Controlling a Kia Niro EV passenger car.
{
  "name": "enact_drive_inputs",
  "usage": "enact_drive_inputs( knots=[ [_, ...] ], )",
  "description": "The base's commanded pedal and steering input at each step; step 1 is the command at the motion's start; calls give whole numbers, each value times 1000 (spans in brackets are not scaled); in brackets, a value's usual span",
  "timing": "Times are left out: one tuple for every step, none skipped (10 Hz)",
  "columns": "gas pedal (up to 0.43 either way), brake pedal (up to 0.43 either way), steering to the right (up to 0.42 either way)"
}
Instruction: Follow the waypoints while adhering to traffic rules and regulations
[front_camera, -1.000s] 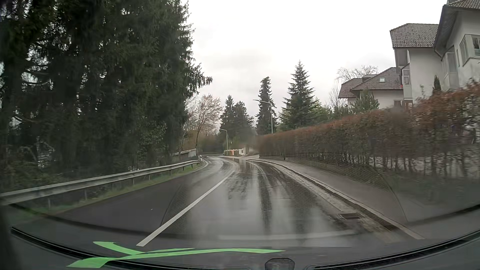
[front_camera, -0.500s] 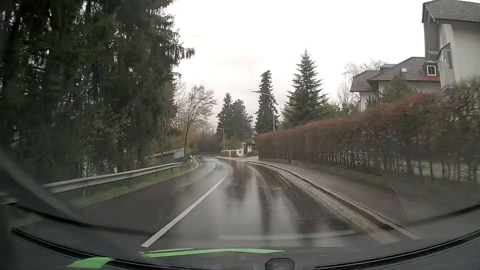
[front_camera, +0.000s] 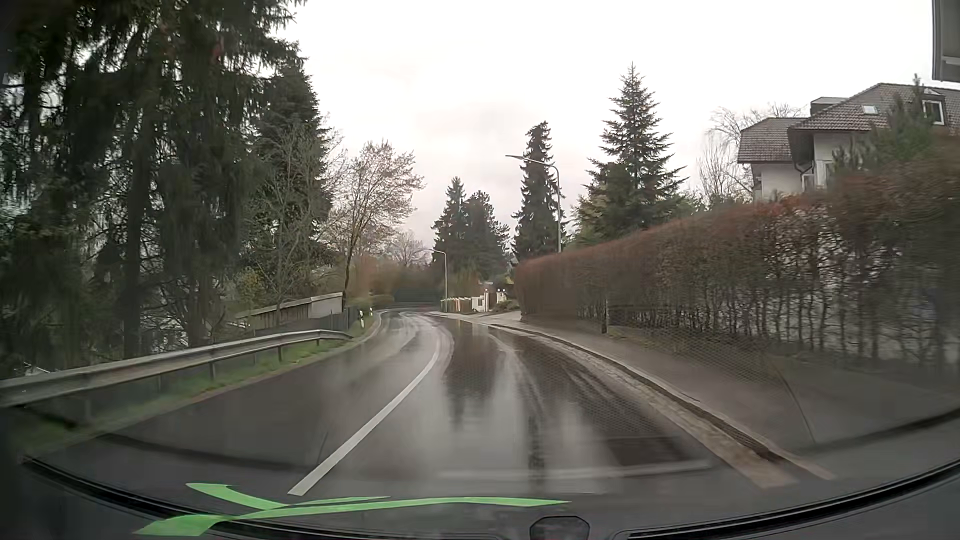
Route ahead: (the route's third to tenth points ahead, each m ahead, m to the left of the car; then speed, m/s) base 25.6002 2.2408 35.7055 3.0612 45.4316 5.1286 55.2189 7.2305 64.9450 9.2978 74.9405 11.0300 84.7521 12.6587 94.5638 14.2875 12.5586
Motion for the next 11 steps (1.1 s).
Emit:
enact_drive_inputs(
  knots=[
    [0,0,-12],
    [0,0,-14],
    [0,0,-17],
    [0,0,-19],
    [0,0,-21],
    [0,0,-23],
    [0,0,-23],
    [0,0,-23],
    [0,0,-24],
    [0,0,-26],
    [0,0,-28]
  ],
)
